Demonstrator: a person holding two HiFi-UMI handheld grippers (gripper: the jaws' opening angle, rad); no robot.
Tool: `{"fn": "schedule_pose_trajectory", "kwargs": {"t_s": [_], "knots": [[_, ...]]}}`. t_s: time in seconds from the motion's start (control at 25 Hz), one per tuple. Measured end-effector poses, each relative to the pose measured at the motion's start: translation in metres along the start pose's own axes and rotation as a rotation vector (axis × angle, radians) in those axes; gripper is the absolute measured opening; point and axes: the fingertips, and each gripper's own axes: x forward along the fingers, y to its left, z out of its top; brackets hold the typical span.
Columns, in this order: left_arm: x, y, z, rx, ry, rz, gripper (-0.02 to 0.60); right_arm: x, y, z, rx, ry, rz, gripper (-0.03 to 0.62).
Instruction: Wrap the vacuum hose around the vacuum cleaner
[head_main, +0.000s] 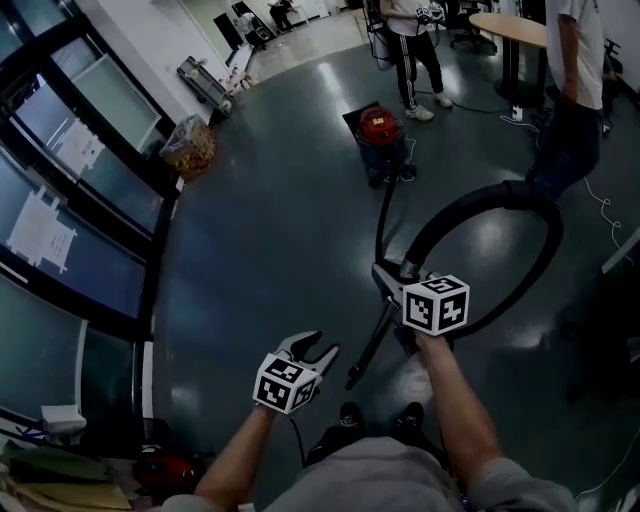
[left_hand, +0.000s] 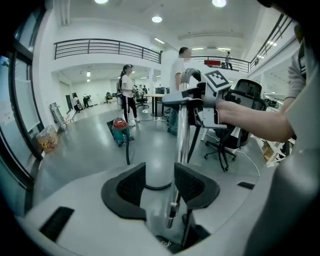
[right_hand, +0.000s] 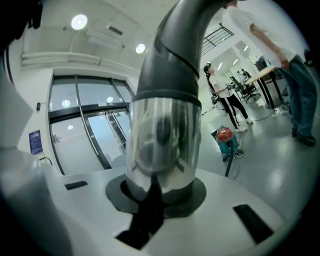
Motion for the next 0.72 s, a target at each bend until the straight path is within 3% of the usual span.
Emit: {"fn": "schedule_pose_trajectory", "kwargs": {"t_s": [0.12,0.32,0.72], "knots": [[0.003,0.002,0.019,0.051,-0.028,-0.001,0.176,-0.002,-0.003,-0.012,-0.093,0.083,-0.008,0.065],[0.012,-0.009,0.064,0.232,-0.086,-0.054,0.176,-0.003,0.003,-0.034,-0.154,0.186,0.019,0.065],[0.04,-0.009,0.155,0.554,-0.224,-0.276,0.173,0.014,-0.011,-0.062,-0.249,0.371,-0.022,0.066]]}}
